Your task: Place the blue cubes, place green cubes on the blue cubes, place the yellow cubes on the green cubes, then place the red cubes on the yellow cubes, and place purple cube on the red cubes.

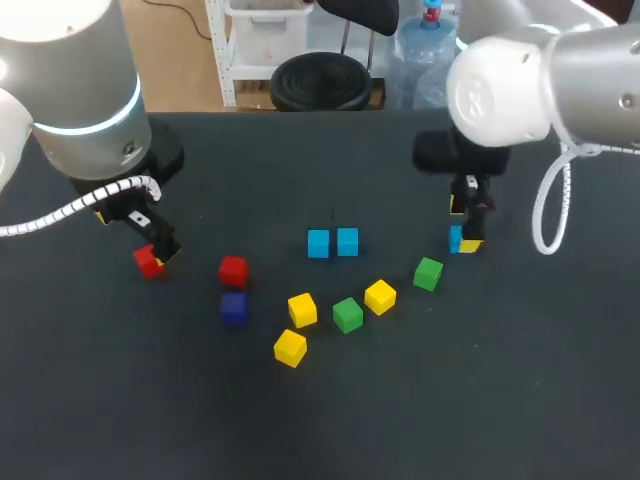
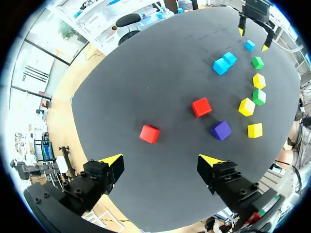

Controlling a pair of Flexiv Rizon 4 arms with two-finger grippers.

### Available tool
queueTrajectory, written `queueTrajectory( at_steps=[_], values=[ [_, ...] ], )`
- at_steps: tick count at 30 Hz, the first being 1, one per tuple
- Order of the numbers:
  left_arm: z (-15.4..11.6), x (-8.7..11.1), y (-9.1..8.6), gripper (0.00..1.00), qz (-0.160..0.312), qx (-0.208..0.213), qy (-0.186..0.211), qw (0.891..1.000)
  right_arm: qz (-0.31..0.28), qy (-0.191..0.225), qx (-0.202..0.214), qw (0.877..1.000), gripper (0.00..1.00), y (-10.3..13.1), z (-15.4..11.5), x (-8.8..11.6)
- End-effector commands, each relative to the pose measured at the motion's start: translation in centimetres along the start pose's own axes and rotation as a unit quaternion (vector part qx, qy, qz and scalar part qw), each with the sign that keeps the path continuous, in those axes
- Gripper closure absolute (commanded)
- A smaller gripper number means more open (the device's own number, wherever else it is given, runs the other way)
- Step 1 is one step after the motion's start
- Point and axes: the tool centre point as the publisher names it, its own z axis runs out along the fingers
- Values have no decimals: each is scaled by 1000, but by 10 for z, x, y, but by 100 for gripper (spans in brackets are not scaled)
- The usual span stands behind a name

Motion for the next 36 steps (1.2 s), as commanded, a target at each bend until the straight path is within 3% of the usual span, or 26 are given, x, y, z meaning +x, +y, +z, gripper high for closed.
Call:
queueTrajectory(
  at_steps=[1,12,22,23,24,26,32,36],
  values=[
    [0,0,0,0,0,-1,0,1000,-5,-5,-1,1000,0,-8,2,6],
    [0,0,0,0,0,-1,0,1000,-25,-4,-26,999,0,-12,19,1],
    [0,0,0,0,0,-1,0,1000,-35,3,-24,999,0,-15,26,-1],
    [0,0,0,0,0,-1,0,1000,-35,3,-24,999,46,-15,27,0],
    [0,0,0,0,0,-1,0,1000,-35,-1,-24,999,57,-15,27,0],
    [0,0,0,0,0,-1,0,1000,-35,-1,-23,999,66,-15,27,1],
    [0,0,0,0,0,-1,0,1000,-34,-1,-25,999,72,-15,30,1],
    [0,0,0,0,0,-1,0,1000,-34,0,-26,999,97,-15,30,1]
  ],
)
